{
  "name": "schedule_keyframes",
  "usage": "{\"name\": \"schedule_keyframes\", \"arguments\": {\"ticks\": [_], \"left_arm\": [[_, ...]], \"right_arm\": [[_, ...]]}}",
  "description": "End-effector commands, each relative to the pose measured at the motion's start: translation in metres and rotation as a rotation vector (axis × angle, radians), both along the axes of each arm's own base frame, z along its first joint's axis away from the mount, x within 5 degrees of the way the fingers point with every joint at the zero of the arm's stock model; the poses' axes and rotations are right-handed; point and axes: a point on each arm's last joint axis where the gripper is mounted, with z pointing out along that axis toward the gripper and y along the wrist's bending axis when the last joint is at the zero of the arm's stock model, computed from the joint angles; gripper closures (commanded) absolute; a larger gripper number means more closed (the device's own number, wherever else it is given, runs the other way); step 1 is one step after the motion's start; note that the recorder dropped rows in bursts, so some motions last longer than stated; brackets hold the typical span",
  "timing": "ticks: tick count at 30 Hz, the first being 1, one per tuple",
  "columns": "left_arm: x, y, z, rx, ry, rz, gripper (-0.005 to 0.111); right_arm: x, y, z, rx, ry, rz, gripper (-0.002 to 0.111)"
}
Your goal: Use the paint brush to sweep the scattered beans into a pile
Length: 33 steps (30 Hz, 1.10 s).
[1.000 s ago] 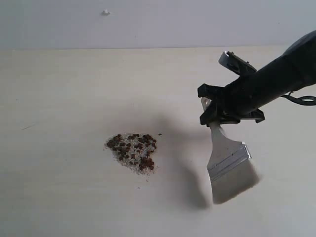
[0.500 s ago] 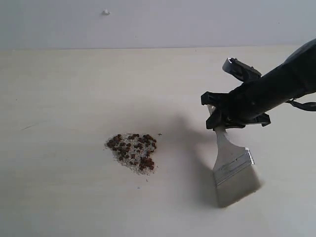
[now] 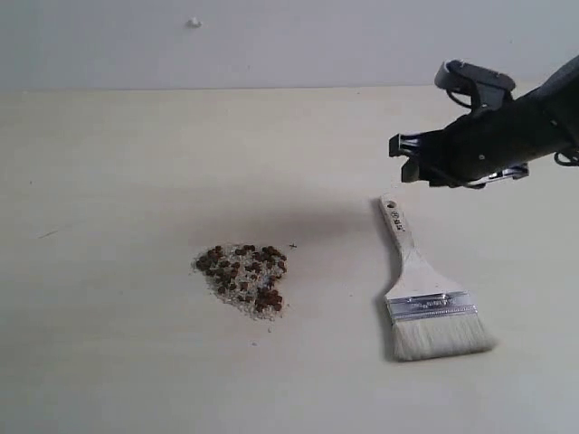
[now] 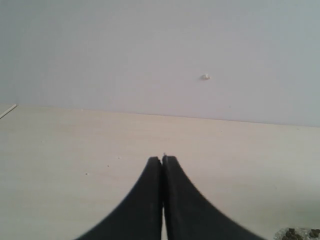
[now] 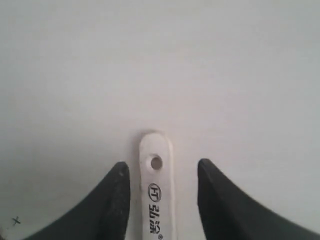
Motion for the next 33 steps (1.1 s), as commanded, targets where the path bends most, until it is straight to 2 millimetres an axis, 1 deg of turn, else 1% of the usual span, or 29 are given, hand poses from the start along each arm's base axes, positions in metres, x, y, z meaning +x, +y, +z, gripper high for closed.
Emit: {"name": "schedule_keyframes", "arguments": {"ticks": [1, 2, 3, 4, 5, 6, 8, 10, 11, 12, 14, 17, 21, 29, 31, 33], "left_arm": [[0.000, 0.000, 0.001, -0.010, -0.010, 0.002, 0.107], [0.000, 0.000, 0.001, -0.010, -0.010, 0.002, 0.107], [0.000, 0.000, 0.001, -0.010, -0.010, 0.002, 0.107], [0.000, 0.000, 0.001, -0.010, -0.010, 0.002, 0.107], [0.000, 0.000, 0.001, -0.010, -0.010, 0.002, 0.107], [0.000, 0.000, 0.001, -0.010, -0.010, 0.002, 0.107], [0.000, 0.000, 0.001, -0.010, -0.010, 0.002, 0.107], [0.000, 0.000, 0.001, -0.010, -0.010, 0.002, 0.107], [0.000, 0.000, 0.001, -0.010, -0.010, 0.002, 0.107], [0.000, 0.000, 0.001, -0.010, -0.010, 0.002, 0.107], [0.000, 0.000, 0.001, -0.010, -0.010, 0.002, 0.107], [0.000, 0.000, 0.001, -0.010, -0.010, 0.002, 0.107], [0.000, 0.000, 0.001, -0.010, -0.010, 0.002, 0.107], [0.000, 0.000, 0.001, -0.010, -0.010, 0.002, 0.107], [0.000, 0.000, 0.001, -0.010, -0.010, 0.002, 0.107], [0.000, 0.000, 0.001, -0.010, -0.010, 0.002, 0.107]], "right_arm": [[-0.026, -0.017, 0.037, -0.048, -0.200, -0.196, 0.089], [-0.041, -0.021, 0.043, -0.086, -0.264, -0.246, 0.097], [-0.060, -0.025, 0.049, -0.122, -0.324, -0.278, 0.106], [-0.078, -0.027, 0.054, -0.142, -0.370, -0.288, 0.108], [-0.097, -0.025, 0.058, -0.145, -0.399, -0.256, 0.108], [-0.107, -0.023, 0.060, -0.148, -0.418, -0.219, 0.108], [-0.139, -0.016, 0.065, -0.150, -0.449, -0.052, 0.108], [-0.169, -0.010, 0.068, -0.056, -0.377, 0.069, 0.108], [-0.181, -0.008, 0.071, -0.016, -0.353, 0.121, 0.108], [-0.188, -0.006, 0.074, 0.012, -0.337, 0.160, 0.108], [-0.199, -0.004, 0.080, 0.051, -0.329, 0.214, 0.108], [-0.211, -0.003, 0.088, 0.084, -0.344, 0.256, 0.108], [-0.218, -0.005, 0.097, 0.099, -0.397, 0.260, 0.108], [-0.216, -0.018, 0.108, -0.080, -0.596, 0.262, 0.108], [-0.221, -0.027, 0.114, -0.118, -0.655, 0.236, 0.108], [-0.230, -0.040, 0.119, -0.146, -0.729, 0.154, 0.108]]}}
